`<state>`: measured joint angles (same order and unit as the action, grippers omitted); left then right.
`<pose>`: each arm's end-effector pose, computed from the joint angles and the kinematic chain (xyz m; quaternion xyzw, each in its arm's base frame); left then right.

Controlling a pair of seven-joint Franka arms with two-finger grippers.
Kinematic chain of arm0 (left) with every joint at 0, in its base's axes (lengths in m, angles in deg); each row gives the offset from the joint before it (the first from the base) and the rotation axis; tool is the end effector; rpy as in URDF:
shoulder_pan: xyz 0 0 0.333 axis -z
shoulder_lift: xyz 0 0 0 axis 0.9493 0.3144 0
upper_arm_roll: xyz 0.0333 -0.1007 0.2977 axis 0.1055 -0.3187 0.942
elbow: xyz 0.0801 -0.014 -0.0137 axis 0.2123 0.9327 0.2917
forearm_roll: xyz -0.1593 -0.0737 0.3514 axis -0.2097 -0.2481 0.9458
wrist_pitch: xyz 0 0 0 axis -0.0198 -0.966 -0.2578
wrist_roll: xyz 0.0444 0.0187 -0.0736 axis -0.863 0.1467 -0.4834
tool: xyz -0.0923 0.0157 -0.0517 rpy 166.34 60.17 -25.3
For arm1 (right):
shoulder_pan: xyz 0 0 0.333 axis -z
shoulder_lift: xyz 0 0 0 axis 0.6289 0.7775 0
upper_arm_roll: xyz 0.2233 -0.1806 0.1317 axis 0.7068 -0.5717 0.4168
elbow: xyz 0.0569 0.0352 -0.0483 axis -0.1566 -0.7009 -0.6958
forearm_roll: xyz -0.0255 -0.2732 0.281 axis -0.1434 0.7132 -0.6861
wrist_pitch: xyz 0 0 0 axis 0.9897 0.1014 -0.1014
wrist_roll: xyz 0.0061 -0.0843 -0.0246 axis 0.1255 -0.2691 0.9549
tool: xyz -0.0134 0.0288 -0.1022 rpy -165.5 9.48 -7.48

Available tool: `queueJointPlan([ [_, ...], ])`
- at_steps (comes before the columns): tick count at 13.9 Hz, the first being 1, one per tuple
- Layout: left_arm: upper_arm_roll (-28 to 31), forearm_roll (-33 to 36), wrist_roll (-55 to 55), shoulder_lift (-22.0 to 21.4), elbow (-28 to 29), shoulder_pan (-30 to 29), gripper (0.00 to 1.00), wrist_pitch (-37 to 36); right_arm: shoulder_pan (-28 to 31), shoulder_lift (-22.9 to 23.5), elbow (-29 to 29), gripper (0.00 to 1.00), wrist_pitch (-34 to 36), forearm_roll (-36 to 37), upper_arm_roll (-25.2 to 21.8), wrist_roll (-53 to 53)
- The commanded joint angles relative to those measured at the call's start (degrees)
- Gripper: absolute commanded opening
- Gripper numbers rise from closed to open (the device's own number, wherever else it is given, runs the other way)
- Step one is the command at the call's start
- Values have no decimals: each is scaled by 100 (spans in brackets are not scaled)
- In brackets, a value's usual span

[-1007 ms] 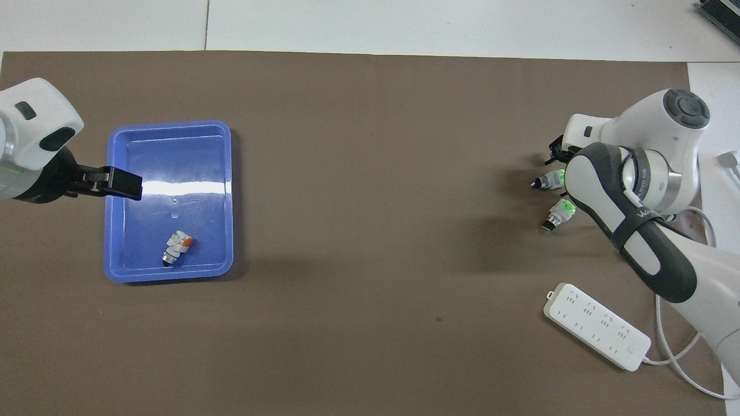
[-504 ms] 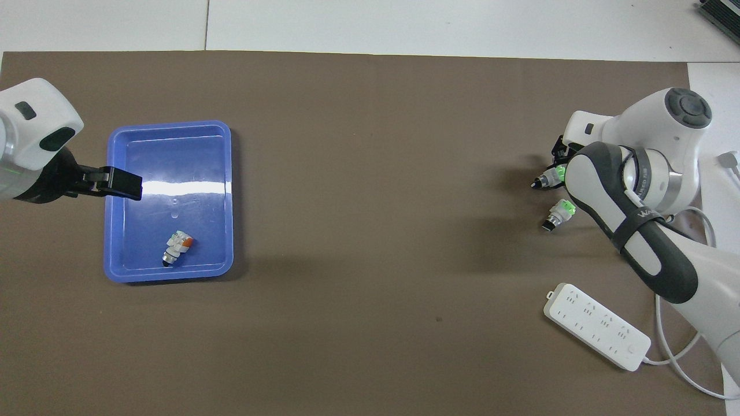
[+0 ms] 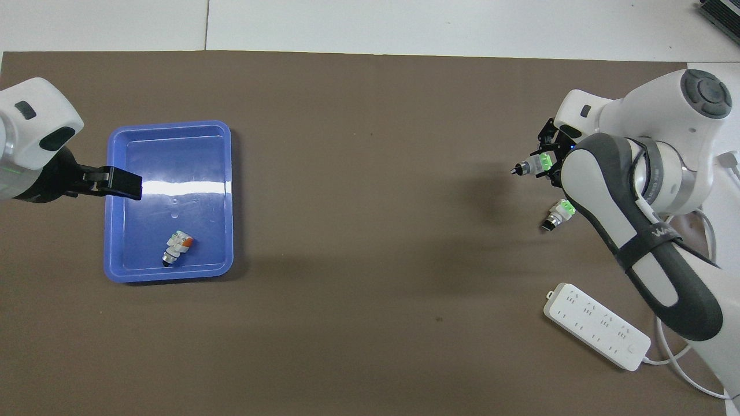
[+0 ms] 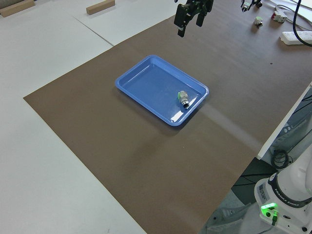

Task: Turn and place switch with both arms
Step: 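Carry the switch to center with the right gripper while the left gripper approaches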

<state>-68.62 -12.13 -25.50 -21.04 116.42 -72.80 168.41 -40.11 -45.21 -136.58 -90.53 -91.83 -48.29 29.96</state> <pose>0.5492 -0.0712 0.5834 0.9984 -0.0559 0.0014 0.0048 0.6509 0.0391 0.3802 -0.6165 -0.7826 -0.0743 0.0450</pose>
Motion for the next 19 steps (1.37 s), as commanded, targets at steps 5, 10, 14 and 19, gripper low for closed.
queueJointPlan([
  [5, 19, -48, 31, -165, 192, -28, 100, 85, -640, -749, -123, 0, 181, -1241, 1, -568],
  [10, 19, -56, 31, -173, 192, -28, 100, 85, -1212, -1295, -122, 0, 172, -1269, 1, -1808],
  [14, 19, -56, 31, -165, 192, -19, 100, 85, -1511, -1497, -105, 0, 181, -1541, 45, -2309],
  [19, -43, -56, -4, -182, 201, 262, 100, 94, -1564, -1567, -70, 0, 50, -2235, 203, -2443],
])
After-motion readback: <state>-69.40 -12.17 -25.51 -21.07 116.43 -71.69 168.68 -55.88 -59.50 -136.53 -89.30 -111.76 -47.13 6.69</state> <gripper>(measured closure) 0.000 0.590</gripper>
